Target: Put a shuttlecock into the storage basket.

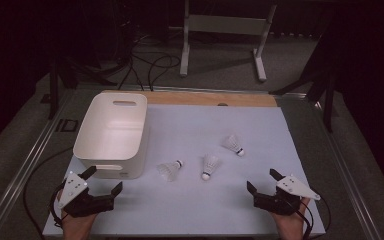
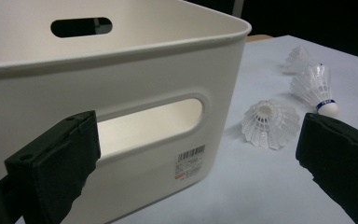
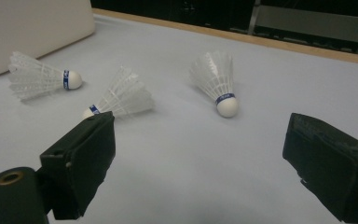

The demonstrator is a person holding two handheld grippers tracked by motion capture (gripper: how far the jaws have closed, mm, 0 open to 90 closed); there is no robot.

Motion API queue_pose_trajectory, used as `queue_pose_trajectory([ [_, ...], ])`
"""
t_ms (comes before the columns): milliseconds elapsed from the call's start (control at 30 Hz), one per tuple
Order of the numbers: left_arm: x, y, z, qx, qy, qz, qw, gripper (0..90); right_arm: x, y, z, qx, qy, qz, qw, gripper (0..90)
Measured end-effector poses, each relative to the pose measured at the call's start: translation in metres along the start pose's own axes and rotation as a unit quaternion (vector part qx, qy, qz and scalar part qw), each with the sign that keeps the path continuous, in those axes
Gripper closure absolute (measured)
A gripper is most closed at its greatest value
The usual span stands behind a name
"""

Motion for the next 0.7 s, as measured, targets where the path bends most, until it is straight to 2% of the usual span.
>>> queue_pose_trajectory([
  [67, 0.0001, -0.0003, -0.0005, 0.004, 0.001, -0.003, 1.0000, 0.3, -0.0002, -0.0016, -0.0011, 0.004, -0.003, 0.000, 1.0000, 9.3],
  [300, -0.0014, -0.0009, -0.0023, -0.002, 0.004, -0.004, 1.0000, 0.3, 0.0024, -0.0013, 0.0004, 0.008, -0.002, -0.003, 1.0000, 9.2],
  [467, -0.0024, -0.0030, -0.0041, 0.000, -0.001, 0.002, 1.0000, 0.3, 0.0022, -0.0007, 0.0016, 0.006, 0.000, -0.005, 1.0000, 9.3],
  [533, -0.0003, -0.0034, -0.0029, 0.001, 0.000, 0.011, 0.9999, 0.3, 0.0019, -0.0009, 0.0026, 0.007, 0.000, -0.006, 1.0000, 9.3],
  [700, -0.0003, -0.0027, -0.0039, -0.006, -0.003, 0.017, 0.9998, 0.4, 0.0016, -0.0009, 0.0040, 0.008, -0.002, -0.008, 0.9999, 9.3],
])
Point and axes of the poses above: each handheld gripper's, and its own axes: x roughly backward along the jaws, z roughly out of its top, y roughly to its right, the point moved 6 cm from there along -x, roughly forward along the jaws, and after that the axes turned 6 degrees about x, right-handed, at the moved point
